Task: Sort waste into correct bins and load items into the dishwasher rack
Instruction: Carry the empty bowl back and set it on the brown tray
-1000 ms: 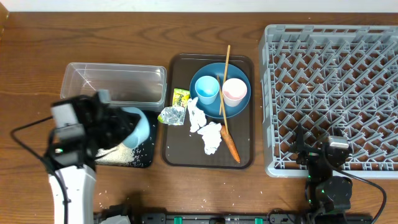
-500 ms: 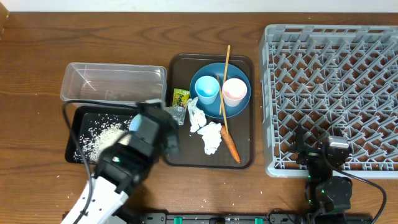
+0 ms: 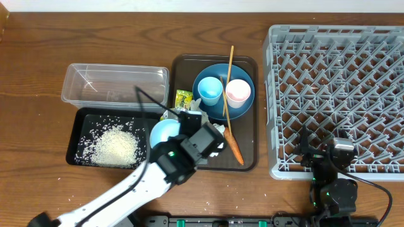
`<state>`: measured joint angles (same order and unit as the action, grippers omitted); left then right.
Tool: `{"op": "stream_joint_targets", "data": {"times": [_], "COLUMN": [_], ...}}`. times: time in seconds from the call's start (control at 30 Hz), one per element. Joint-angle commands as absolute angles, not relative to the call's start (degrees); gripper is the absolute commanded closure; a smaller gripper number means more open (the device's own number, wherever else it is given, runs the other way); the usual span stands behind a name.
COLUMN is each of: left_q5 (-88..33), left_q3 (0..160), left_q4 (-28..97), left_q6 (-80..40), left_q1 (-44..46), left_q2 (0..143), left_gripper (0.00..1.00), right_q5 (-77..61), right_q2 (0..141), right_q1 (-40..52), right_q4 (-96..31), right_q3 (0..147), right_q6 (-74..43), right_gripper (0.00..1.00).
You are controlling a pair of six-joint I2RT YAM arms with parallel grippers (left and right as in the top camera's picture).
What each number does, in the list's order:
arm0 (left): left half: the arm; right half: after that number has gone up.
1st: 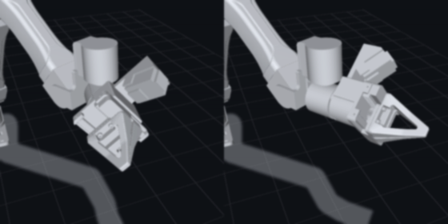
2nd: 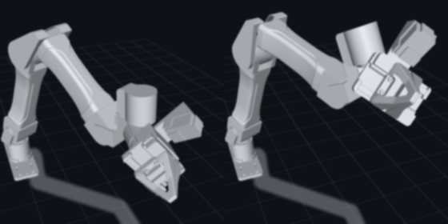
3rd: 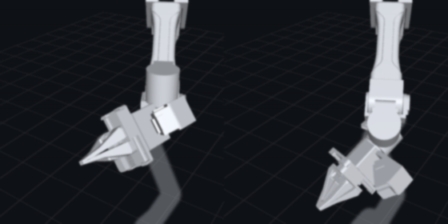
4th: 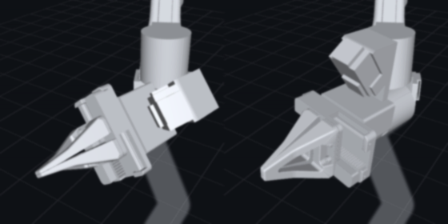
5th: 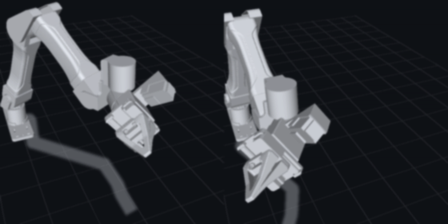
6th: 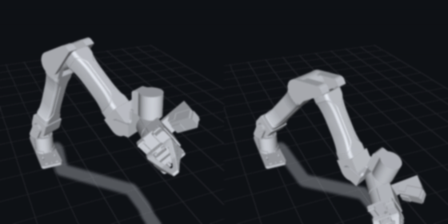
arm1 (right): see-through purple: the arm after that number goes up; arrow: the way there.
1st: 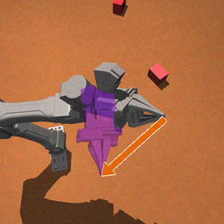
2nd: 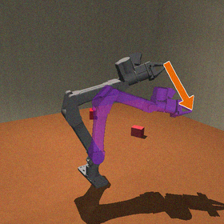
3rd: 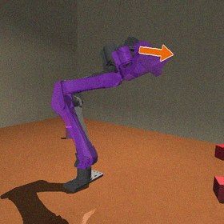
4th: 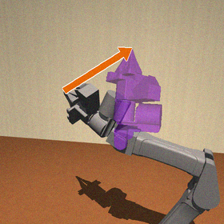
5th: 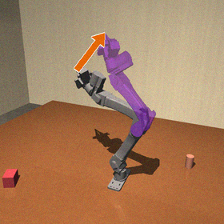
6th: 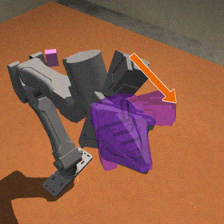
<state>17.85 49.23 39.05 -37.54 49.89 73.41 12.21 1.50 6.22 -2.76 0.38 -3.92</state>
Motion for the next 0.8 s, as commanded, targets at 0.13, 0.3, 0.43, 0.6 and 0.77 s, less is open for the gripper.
{"op": "stream_joint_targets", "data": {"times": [0.13,0.3,0.43,0.6,0.77], "left_q5": [17.0,13.3,12.0,12.0,12.0], "left_q3": [50.5,50.5,50.5,50.5,50.5], "left_q4": [37.4,36.1,34.5,34.4,34.8], "left_q6": [-38.3,-38.3,-38.3,-38.3,-38.3], "left_q1": [50.9,50.9,50.9,50.9,50.9], "left_q2": [78.7,81.0,82.1,82.8,83.1], "left_gripper": [0.94,0.94,0.94,0.94,0.94], "right_q5": [12.2,12.2,12.2,12.2,12.2], "right_q2": [1.4,1.5,1.5,1.5,1.5], "right_q1": [6.9,6.9,6.9,6.9,6.9], "right_q4": [-3.0,-3.0,-3.0,-3.0,-3.0], "right_q3": [0.3,0.3,0.3,0.3,0.3], "right_q6": [-4.2,-4.2,-4.2,-4.2,-4.2], "right_gripper": [0.01,0.01,0.01,0.01,0.01]}}
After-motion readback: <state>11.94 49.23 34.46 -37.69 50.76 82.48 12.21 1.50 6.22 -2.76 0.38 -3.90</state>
